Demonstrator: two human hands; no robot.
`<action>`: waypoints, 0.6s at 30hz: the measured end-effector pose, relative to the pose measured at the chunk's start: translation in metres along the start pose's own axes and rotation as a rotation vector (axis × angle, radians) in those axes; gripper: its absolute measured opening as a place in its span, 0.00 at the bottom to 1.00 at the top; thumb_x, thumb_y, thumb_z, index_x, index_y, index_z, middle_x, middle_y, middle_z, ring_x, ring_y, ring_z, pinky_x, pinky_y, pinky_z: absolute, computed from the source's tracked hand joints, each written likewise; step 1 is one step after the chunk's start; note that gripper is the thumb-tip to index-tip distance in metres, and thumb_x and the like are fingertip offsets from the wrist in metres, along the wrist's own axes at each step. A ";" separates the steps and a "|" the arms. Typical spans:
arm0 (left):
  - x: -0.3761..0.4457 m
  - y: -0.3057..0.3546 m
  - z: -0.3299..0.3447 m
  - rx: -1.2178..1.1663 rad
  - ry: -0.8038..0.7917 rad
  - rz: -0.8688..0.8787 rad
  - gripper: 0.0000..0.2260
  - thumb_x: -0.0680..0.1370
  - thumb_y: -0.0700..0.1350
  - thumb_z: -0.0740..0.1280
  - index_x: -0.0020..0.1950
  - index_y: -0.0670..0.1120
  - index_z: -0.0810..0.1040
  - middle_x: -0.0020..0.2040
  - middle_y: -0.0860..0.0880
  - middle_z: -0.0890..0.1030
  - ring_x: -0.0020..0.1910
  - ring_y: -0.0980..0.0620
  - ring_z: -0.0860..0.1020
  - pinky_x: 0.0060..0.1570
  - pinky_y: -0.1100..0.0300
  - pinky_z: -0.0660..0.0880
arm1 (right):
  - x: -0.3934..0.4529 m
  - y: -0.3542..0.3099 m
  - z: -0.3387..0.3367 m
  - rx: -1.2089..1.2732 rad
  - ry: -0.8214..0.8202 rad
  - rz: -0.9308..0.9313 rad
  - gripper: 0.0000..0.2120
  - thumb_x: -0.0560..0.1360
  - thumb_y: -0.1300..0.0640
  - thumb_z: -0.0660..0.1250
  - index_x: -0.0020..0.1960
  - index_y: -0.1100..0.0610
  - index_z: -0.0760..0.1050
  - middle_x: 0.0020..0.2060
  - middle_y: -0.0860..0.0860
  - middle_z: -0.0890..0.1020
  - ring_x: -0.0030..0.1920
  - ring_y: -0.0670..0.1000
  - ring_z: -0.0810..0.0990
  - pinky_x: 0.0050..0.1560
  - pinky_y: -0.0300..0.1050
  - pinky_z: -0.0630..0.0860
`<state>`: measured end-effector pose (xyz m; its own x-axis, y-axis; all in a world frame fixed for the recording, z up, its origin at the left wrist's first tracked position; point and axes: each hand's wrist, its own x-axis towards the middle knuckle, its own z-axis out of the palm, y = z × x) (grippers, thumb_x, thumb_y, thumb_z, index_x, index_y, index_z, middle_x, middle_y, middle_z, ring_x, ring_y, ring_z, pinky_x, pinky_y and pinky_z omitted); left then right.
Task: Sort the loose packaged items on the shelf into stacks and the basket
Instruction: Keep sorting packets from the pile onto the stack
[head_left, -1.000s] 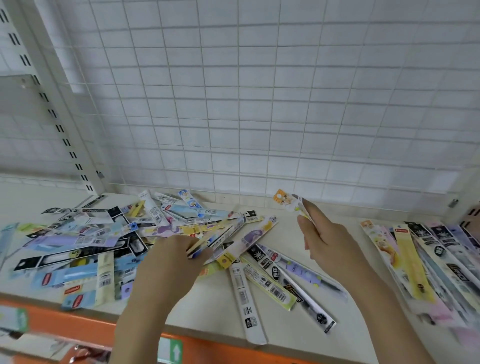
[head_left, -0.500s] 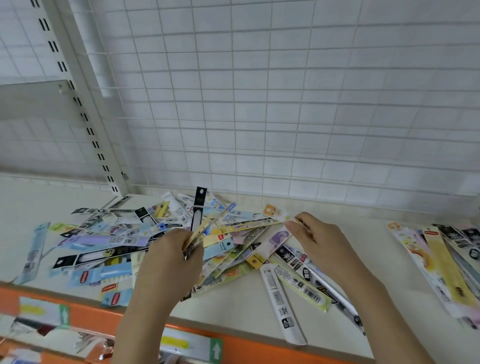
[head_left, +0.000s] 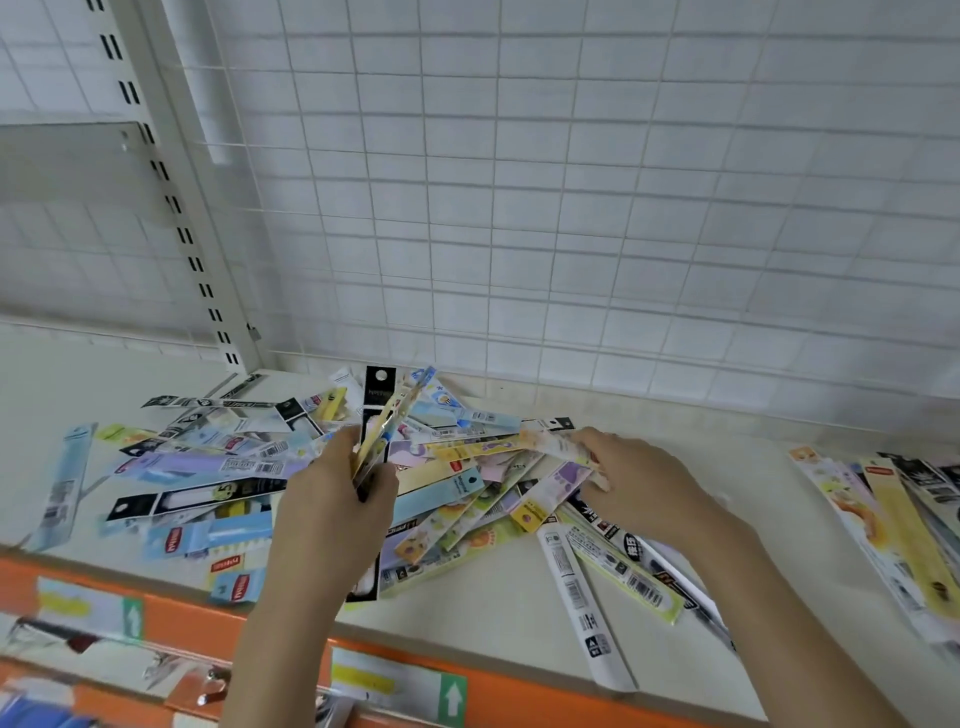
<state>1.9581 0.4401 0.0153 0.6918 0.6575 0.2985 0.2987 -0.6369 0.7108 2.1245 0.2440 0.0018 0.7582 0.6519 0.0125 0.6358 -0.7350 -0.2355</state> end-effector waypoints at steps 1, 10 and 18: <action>0.000 -0.001 0.000 0.006 -0.001 0.004 0.15 0.77 0.42 0.63 0.63 0.42 0.72 0.26 0.50 0.71 0.26 0.52 0.69 0.27 0.61 0.63 | 0.002 -0.001 0.000 -0.046 -0.037 0.004 0.22 0.75 0.55 0.60 0.67 0.43 0.63 0.50 0.49 0.77 0.47 0.52 0.75 0.40 0.44 0.69; 0.005 -0.002 -0.004 -0.031 0.020 0.010 0.07 0.77 0.48 0.65 0.43 0.46 0.71 0.23 0.51 0.69 0.25 0.55 0.69 0.27 0.62 0.61 | 0.019 -0.004 -0.004 -0.147 -0.048 -0.070 0.11 0.78 0.48 0.60 0.58 0.41 0.76 0.44 0.46 0.76 0.47 0.50 0.77 0.38 0.42 0.68; 0.011 0.001 -0.001 -0.060 -0.019 0.017 0.11 0.80 0.44 0.60 0.38 0.45 0.74 0.26 0.52 0.76 0.26 0.52 0.74 0.27 0.59 0.66 | 0.005 0.004 -0.035 -0.050 0.219 -0.031 0.06 0.77 0.51 0.62 0.43 0.52 0.72 0.40 0.46 0.68 0.43 0.49 0.68 0.32 0.41 0.61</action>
<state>1.9650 0.4472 0.0202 0.7089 0.6388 0.2990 0.2471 -0.6219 0.7431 2.1359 0.2381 0.0349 0.7482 0.6220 0.2308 0.6612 -0.7275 -0.1831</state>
